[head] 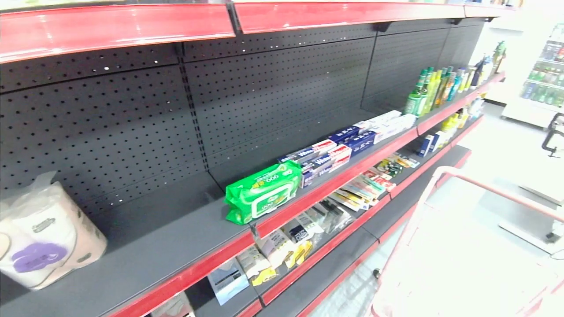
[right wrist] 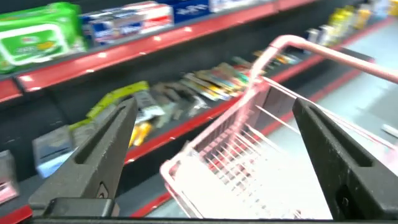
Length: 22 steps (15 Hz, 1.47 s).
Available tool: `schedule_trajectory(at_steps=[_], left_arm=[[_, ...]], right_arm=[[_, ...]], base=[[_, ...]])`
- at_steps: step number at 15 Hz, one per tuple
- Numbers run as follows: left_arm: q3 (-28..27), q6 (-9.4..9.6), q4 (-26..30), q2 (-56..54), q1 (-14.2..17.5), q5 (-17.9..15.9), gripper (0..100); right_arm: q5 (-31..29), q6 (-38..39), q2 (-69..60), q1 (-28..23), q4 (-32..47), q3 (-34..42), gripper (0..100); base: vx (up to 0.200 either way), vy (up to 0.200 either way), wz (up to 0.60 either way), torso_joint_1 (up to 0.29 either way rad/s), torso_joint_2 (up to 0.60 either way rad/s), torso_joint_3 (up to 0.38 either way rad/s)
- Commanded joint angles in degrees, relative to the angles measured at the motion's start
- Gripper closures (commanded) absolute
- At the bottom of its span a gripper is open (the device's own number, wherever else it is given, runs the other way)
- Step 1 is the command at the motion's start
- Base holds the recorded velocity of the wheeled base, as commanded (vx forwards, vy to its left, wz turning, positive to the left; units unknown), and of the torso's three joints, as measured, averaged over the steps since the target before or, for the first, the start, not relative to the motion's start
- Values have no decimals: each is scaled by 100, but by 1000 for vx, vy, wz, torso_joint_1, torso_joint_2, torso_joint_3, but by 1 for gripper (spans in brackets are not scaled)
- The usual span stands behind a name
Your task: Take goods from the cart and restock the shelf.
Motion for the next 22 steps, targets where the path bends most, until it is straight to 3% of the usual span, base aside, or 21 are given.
schedule_trajectory(at_steps=[1, 10, 22], left_arm=[[0, 2, -1, 7, 0, 2, 0], [0, 2, -1, 7, 0, 2, 0], [0, 2, -1, 7, 0, 2, 0]], right_arm=[[2, -6, 7, 1, -1, 2, 0], [2, -6, 7, 1, -1, 2, 0], [2, -15, 7, 1, -1, -6, 0]], base=[[0, 0, -600, 2, 2, 7], [0, 0, -600, 2, 2, 0], [0, 0, 0, 0, 0, 0]])
